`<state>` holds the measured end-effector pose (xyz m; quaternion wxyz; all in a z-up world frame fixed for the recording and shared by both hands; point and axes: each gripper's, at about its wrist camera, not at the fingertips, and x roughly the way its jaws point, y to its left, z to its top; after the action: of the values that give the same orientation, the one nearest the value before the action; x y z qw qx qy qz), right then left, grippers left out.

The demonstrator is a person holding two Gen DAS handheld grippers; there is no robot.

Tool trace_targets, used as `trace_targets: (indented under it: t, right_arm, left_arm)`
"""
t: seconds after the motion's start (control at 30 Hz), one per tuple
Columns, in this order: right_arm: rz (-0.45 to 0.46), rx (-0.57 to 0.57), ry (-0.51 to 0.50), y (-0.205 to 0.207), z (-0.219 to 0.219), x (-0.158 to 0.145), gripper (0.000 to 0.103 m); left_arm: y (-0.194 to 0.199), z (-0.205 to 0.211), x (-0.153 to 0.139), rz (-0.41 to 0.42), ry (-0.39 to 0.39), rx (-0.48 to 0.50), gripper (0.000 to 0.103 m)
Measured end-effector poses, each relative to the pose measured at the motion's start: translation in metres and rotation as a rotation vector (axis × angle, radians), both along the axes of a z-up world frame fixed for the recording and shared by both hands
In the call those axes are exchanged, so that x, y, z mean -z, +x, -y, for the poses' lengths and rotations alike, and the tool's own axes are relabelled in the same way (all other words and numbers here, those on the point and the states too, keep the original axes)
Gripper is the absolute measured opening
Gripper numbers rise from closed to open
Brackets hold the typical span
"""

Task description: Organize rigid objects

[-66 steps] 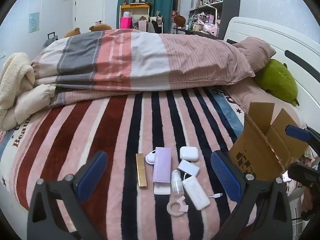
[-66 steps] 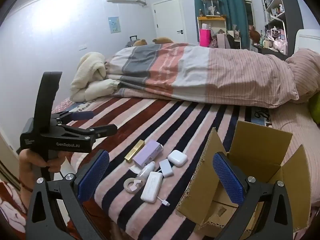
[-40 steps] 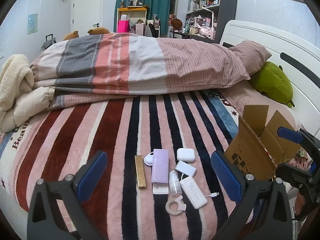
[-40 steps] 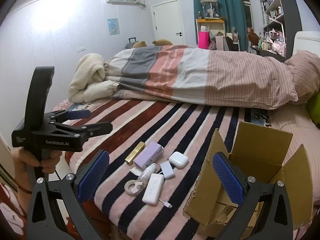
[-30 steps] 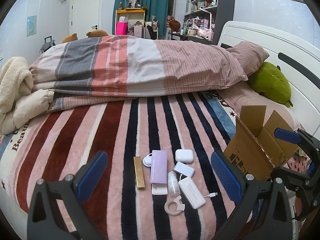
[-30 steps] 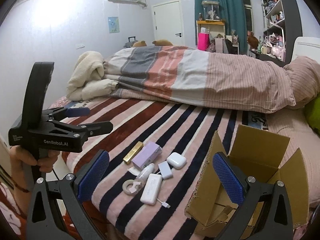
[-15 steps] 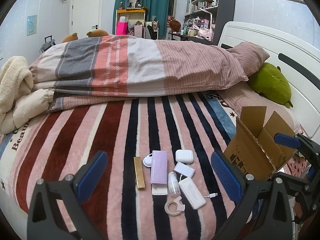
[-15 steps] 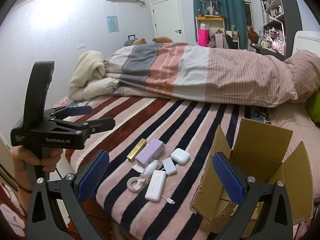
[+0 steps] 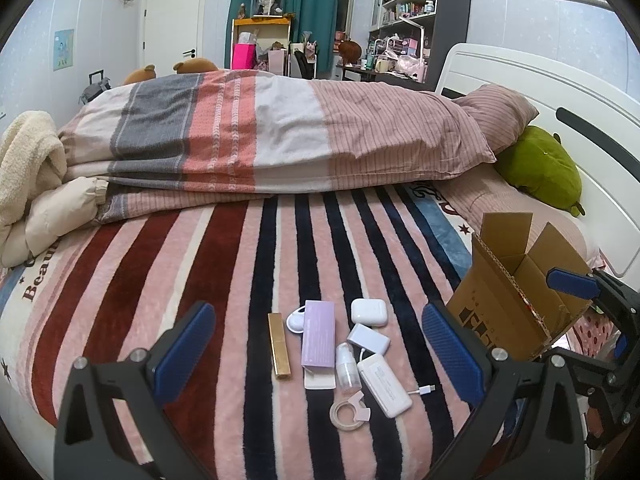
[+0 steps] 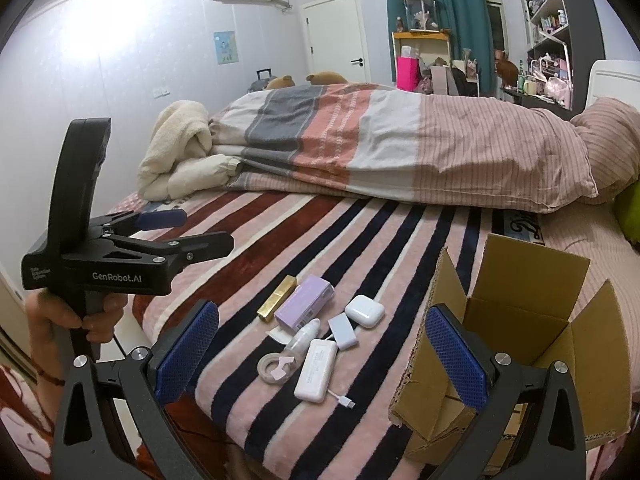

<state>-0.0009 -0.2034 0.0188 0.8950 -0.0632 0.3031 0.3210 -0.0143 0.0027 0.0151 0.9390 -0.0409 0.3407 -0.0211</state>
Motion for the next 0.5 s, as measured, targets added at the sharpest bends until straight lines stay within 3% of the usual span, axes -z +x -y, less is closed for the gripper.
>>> trace_targets:
  t: [0.33, 0.5]
  right_arm:
    - [0.004, -0.001, -0.003, -0.0027, -0.0031, 0.0006, 0.103]
    - [-0.014, -0.014, -0.006, -0.005, -0.0089, 0.0025, 0.098]
  left_arm:
    - [-0.0008, -0.002, 0.0026, 0.0, -0.015, 0.008, 0.103]
    - [-0.0031, -0.0062, 0.0052, 0.004, -0.03, 0.018, 0.103]
